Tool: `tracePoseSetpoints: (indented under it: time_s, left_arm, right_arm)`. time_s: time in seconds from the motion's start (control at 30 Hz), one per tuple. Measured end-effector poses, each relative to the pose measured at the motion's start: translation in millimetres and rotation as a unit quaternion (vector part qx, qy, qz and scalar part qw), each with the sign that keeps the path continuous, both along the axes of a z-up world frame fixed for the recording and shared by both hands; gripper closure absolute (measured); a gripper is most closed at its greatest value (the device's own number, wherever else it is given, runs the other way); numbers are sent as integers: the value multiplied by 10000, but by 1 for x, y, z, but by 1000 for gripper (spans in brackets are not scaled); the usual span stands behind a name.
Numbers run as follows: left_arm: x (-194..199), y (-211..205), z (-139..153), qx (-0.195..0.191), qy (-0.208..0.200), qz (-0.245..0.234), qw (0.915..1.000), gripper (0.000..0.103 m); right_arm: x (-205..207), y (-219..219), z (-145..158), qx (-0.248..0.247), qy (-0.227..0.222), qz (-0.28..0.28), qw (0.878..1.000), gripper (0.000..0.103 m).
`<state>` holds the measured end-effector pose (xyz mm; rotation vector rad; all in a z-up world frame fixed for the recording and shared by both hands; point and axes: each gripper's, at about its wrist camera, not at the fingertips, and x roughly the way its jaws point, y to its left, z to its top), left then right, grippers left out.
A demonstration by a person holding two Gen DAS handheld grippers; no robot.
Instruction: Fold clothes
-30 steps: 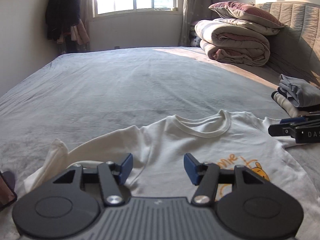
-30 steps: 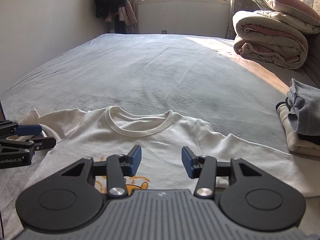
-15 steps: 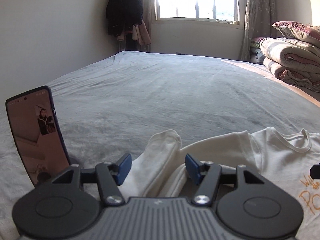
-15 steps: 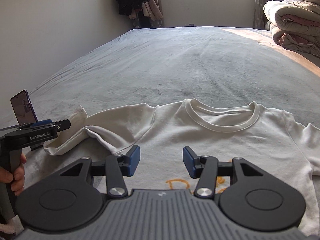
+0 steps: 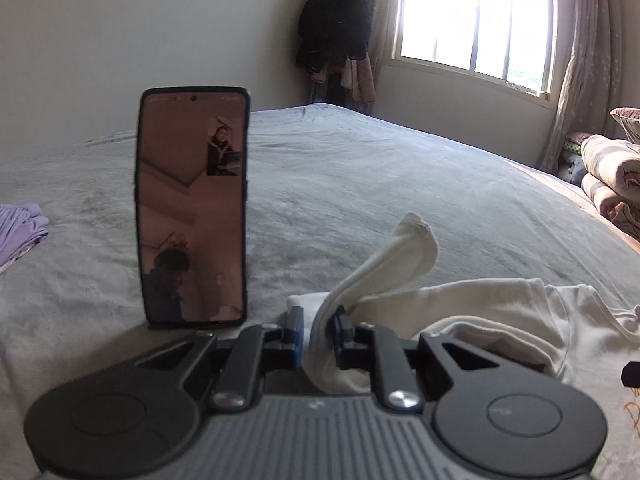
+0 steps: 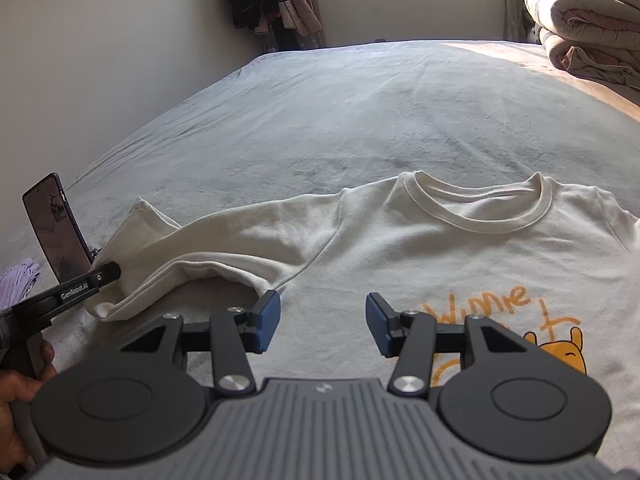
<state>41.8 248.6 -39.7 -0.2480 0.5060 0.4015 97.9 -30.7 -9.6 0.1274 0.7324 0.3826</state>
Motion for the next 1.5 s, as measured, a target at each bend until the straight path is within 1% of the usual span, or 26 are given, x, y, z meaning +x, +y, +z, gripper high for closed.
tracePoseSetpoints:
  time_s: [0.07, 0.13, 0.2, 0.23, 0.27, 0.33, 0.37, 0.43, 0.53, 0.63, 0.77, 0.87, 0.93, 0.97, 1.03, 1.07, 1.1, 1.17, 1.2, 1.23, 1.3, 1.33, 1.37, 1.4, 1.47, 1.5]
  left_arm:
    - [-16, 9, -3, -184, 21, 382, 9991, 86]
    - [-26, 18, -3, -432, 19, 602, 9973, 86]
    - [-36, 27, -2, -681, 15, 817, 9943, 82]
    - [-41, 32, -2, -805, 13, 924, 9925, 82]
    - [-46, 36, -2, -929, 11, 1031, 9903, 79]
    - [-56, 45, -2, -1176, 8, 1244, 9852, 77]
    - [-61, 50, -2, -1299, 6, 1350, 9823, 71]
    - [-71, 59, -2, -1544, 3, 1561, 9756, 63]
    - [-86, 72, -2, -1909, -3, 1874, 9636, 63]
    - [-83, 91, -4, -1986, 50, 2029, 9588, 63]
    - [-83, 109, -8, -2103, 61, 2031, 9563, 63]
    - [-81, 114, -9, -2061, 70, 2014, 9576, 64]
    - [-78, 115, -9, -1984, 95, 2002, 9594, 66]
    - [-76, 116, -9, -1917, 127, 1970, 9614, 68]
    - [-71, 116, -11, -1799, 195, 1903, 9649, 72]
    - [-69, 117, -12, -1751, 229, 1869, 9664, 79]
    - [-69, 119, -12, -1768, 225, 1843, 9666, 82]
    - [-68, 124, -14, -1901, 179, 1785, 9652, 100]
    - [-69, 126, -14, -1933, 149, 1815, 9641, 101]
    - [-70, 128, -13, -1958, 104, 1812, 9637, 102]
    - [-74, 129, -11, -1979, -38, 1855, 9625, 102]
    - [-76, 129, -10, -1950, -112, 1865, 9628, 102]
    - [-77, 129, -8, -1919, -185, 1872, 9632, 102]
    - [-78, 129, -7, -1888, -258, 1880, 9635, 102]
    - [-80, 128, -3, -1825, -405, 1894, 9639, 102]
    - [-80, 128, -3, -1762, -410, 1914, 9647, 102]
  right_arm:
    - [-1, 4, -3, 7, 36, -6, 10000, 51]
    - [-1, 10, -6, -33, 72, 23, 10000, 51]
    - [-1, 18, -8, -67, 110, 70, 9999, 51]
    - [-1, 22, -9, -64, 131, 101, 9998, 51]
    - [0, 27, -9, -48, 154, 139, 9998, 51]
    - [1, 38, -8, -34, 136, 253, 9996, 51]
    - [0, 44, -7, -49, 99, 319, 9994, 51]
    - [0, 56, -4, -77, 24, 451, 9990, 51]
    - [2, 73, -4, -191, -90, 604, 9980, 51]
    - [7, 85, -8, -401, -173, 747, 9962, 51]
    - [9, 99, -14, -556, -263, 1104, 9920, 51]
    - [5, 118, -14, -875, -556, 1517, 9830, 51]
    - [3, 131, -13, -1225, -843, 1768, 9730, 51]
    - [3, 138, -13, -1410, -970, 1880, 9671, 51]
    - [3, 149, -14, -1684, -1090, 2140, 9560, 51]
    - [3, 154, -15, -1810, -1134, 2275, 9501, 51]
    - [3, 159, -17, -1894, -1103, 2432, 9449, 51]
    - [3, 166, -22, -2031, -1023, 2706, 9355, 51]
    - [2, 169, -25, -2130, -1048, 2784, 9307, 51]
    - [2, 171, -27, -2258, -1080, 2832, 9258, 53]
    - [1, 176, -33, -2546, -1156, 2846, 9169, 69]
    - [1, 177, -33, -2648, -1179, 2798, 9153, 76]
    - [1, 177, -33, -2672, -1157, 2763, 9159, 87]
    - [2, 177, -31, -2653, -1113, 2745, 9175, 88]
    - [-1, 174, -26, -2590, -1129, 2748, 9190, 88]
    - [-3, 173, -24, -2585, -1177, 2737, 9189, 83]
